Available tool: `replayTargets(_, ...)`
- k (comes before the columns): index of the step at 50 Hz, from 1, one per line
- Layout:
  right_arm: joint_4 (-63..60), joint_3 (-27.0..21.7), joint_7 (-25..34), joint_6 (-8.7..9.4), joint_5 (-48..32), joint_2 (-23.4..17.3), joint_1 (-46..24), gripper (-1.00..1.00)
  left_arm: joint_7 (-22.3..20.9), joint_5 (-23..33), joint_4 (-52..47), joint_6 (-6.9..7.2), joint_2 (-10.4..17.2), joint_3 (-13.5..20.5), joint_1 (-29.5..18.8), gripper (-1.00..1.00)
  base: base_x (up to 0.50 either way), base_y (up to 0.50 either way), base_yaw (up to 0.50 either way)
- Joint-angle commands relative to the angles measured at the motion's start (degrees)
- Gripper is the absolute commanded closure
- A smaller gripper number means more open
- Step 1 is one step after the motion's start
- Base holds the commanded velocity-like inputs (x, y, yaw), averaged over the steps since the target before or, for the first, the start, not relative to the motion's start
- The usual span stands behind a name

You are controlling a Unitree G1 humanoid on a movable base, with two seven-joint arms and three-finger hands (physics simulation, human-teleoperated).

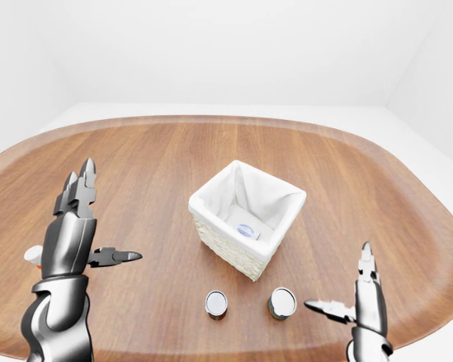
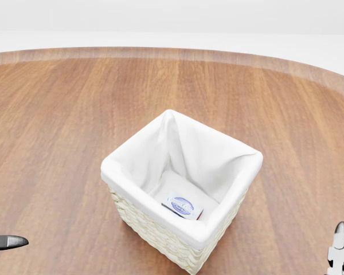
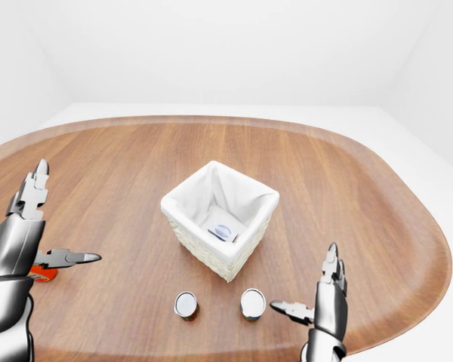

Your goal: Pick up the alphabet soup and the cream cheese box, and put them in the basket.

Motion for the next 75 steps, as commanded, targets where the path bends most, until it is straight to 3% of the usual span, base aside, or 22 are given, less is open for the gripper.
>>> replayTargets(1, 0.98, 1.12, 2.96, 0.0, -1.64, -0.26, 0.81, -1.0, 0.41, -0.8, 0.28, 0.0, 0.0, 0.11, -0.09, -1.0, 0.0, 0.0, 0.0)
replayTargets(3, 1.84, 0.41, 0.13, 0.0, -7.44, -0.2, 0.23, -1.0, 0.38, -0.77, 0.26, 0.0, 0.01, 0.08, -0.06, -1.0, 0.0, 0.0, 0.0)
replayTargets(4, 1.75, 1.61, 2.19, 0.0, -4.65, -0.47, 0.81, -1.0, 0.48, -0.13, 0.07, 0.0, -0.07, -0.17, 0.07, -1.0, 0.0, 0.0, 0.0)
replayTargets(6, 2.67, 1.54, 0.45, 0.0, -8.2, -0.76, 0.46, -1.0, 0.69, 0.48, -0.13, 0.0, -0.24, -0.37, 0.42, -1.0, 0.0, 0.0, 0.0)
replayTargets(8, 2.76, 2.62, 1.48, 0.0, -5.71, -0.83, 0.81, -1.0, 0.44, 0.41, -0.46, 0.0, -0.31, -0.28, 0.46, -1.0, 0.0, 0.0, 0.0)
replayTargets(31, 10.1, 8.81, -1.41, 0.0, -8.7, -4.19, -1.6, -1.0, 0.68, -0.6, 0.43, 0.0, -0.14, 0.11, 0.14, -1.0, 0.0, 0.0, 0.0)
replayTargets(57, 17.99, 17.37, -9.61, 0.0, -14.93, -6.75, -5.53, -1.0, 0.28, -0.68, -0.21, 0.0, -0.27, 0.13, 0.21, -1.0, 0.0, 0.0, 0.0)
replayTargets(67, 11.75, 23.65, -5.48, 0.0, -13.98, -8.37, -1.46, -1.0, 0.32, -0.78, -0.07, 0.0, -0.17, 0.17, 0.15, -1.0, 0.0, 0.0, 0.0)
replayTargets(75, 9.59, 27.32, -6.51, 0.0, -14.5, -10.52, 0.79, -1.0, -0.08, -1.03, -0.82, 0.0, -0.41, 0.41, 0.43, -1.0, 0.0, 0.0, 0.0)
